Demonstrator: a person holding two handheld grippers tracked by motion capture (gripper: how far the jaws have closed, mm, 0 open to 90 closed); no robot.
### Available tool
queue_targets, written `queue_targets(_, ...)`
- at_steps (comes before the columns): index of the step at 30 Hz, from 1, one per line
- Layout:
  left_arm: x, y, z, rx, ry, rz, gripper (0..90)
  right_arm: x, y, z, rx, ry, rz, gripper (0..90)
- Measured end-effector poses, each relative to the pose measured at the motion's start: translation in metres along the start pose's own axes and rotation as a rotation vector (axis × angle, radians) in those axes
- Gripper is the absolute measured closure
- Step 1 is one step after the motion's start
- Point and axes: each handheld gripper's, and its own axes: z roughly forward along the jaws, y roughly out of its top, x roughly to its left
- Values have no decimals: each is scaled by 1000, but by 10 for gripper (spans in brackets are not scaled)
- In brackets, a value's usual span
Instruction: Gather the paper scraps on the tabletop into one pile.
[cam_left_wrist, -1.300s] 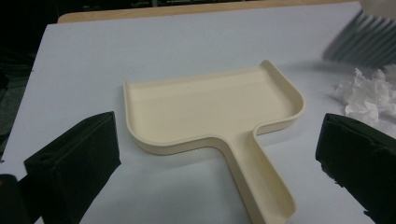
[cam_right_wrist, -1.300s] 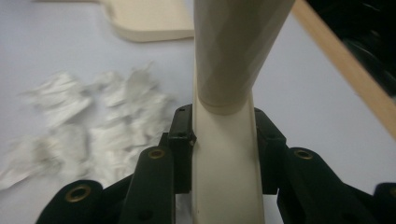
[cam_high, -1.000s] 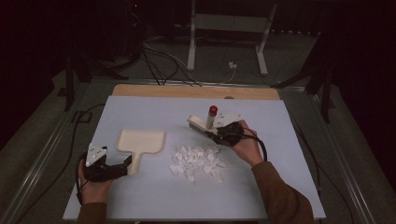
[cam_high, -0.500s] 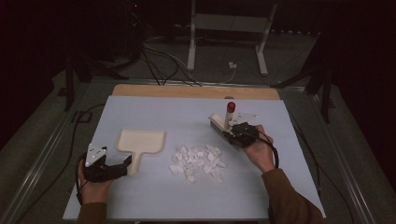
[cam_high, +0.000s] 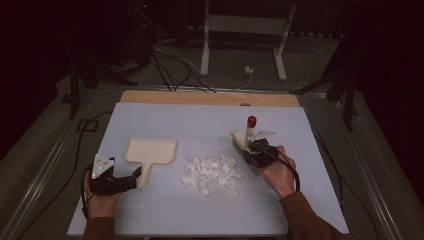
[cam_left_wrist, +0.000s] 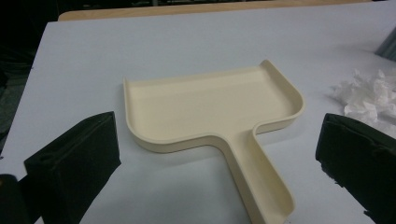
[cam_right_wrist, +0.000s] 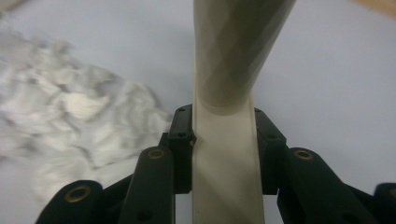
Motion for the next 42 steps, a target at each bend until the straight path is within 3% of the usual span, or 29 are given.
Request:
queue_targets(6, 0, 0, 0, 0, 0, 0, 5, 15, -1, -1, -1, -10, 43, 673)
queue_targets(13, 0, 0, 0, -1, 0, 0, 5, 35, 6, 2, -3, 26, 54, 674)
queue_targets(17, 0, 0, -1, -1, -1, 0, 5, 47, 10, 4, -8, 36, 41, 674)
queue_targets(30, 1, 0, -1, -1, -1, -2, 5, 80, 23, 10, -37, 137, 22, 674)
queue_targets(35, 1, 0, -1, 0, 0, -2, 5, 81, 26, 5, -69, 163, 19, 674)
queue_targets(42, 1, 0, 0, 1, -1, -2, 5, 64, 26, -4, -101, 128, 50, 674)
